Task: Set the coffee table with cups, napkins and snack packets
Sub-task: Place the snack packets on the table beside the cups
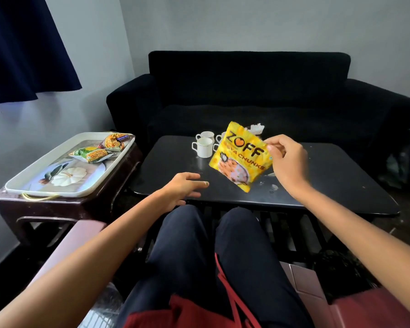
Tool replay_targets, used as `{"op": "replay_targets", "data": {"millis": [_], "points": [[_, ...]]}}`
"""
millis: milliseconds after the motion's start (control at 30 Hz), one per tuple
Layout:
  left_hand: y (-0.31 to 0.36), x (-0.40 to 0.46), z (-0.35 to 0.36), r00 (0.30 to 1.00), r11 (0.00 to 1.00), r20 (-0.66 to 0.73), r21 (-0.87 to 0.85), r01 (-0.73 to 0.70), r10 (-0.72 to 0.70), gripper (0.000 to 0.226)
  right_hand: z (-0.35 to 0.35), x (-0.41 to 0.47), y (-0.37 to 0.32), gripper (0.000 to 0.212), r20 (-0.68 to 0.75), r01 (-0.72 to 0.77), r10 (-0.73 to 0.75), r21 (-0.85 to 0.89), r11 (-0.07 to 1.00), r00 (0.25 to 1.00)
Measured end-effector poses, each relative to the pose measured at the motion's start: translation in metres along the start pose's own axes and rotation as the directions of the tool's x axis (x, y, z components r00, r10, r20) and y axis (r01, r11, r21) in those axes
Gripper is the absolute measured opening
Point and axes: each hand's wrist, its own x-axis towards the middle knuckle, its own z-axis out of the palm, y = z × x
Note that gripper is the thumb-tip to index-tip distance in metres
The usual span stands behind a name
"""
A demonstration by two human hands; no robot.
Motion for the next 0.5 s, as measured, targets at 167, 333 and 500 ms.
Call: {"op": "replay_targets", "data": {"millis": [167,333,500], "points": [[-0.004,0.003,0.015,0.993,0.995,0.087,0.044,-0.085,0.081,0.073,0.001,-0.005,-0.006,0.027,0.208,0.195,-0.154,-0.194,0.962,0.966],[-0.009,0.002,0.031,0.942,0.959,0.179,-0.05,-0.279,0.284,0.061,0.001,-0.009,-0.013,0.025,0.392,0.201,-0.168,-0.043,0.979,0.904],[-0.011,0.0,0.043,0.934,0.92,0.113,-0.251,-0.302,0.337,0.038,0.002,-0.009,-0.017,0.024,0.426,0.122,-0.143,0.077,0.99,0.893]]}}
